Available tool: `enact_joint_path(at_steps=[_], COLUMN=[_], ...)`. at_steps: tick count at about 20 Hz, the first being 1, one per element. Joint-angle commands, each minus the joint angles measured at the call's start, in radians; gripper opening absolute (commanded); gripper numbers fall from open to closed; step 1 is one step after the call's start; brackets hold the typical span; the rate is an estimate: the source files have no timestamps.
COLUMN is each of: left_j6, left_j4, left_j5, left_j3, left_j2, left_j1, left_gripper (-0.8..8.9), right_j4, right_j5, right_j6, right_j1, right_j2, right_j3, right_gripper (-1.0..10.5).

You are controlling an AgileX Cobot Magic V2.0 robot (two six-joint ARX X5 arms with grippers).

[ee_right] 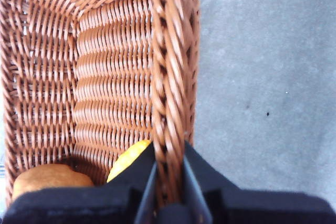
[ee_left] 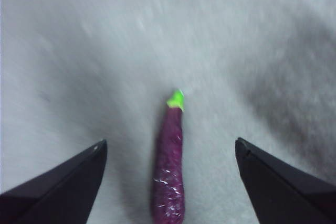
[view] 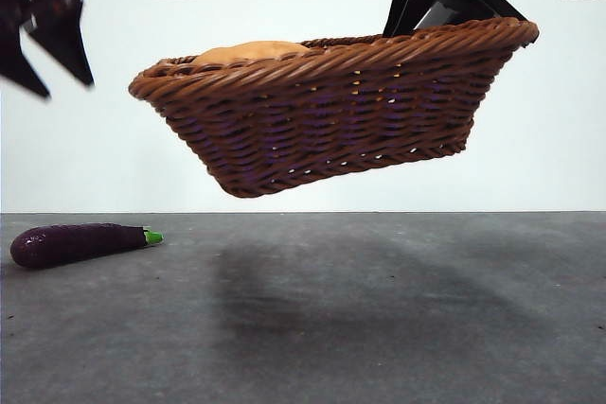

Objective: Help me put the vegetables on the table into the basket

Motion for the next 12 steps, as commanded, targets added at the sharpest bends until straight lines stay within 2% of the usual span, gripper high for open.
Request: enact_joint_path(at_steps=[1,3,8,12], left_j6=[0.011,0.02,0.058,0.069], left_j4=[0.032,0.037,0.011,0.007], left_j5=[0.014,0.01,-0.032,-0.173], left_j3=[-0.006,-0.006,-0.006,-0.006], left_j2=[0.117,0.205,0.299,0.325], left_j1=[-0.006,-0.023,-0.068,-0.113], left_gripper=[4.15,4.73,4.77,4.77], right_j4=[0.02,0.021,0.021,0.023], right_j5=[-0.014,-0.014,-0.012,-0.011], right_j6=[-0.009,-0.018,-0.042,-0.042], right_j1=[0.0,0.0,0.0,0.001], right_j2=[-0.002,-0.002,-0.002,-0.002], right_j3=[-0.004,-0.004,-0.004,-0.004], right_gripper=[-0.1,-0.1,-0.1,-0.1])
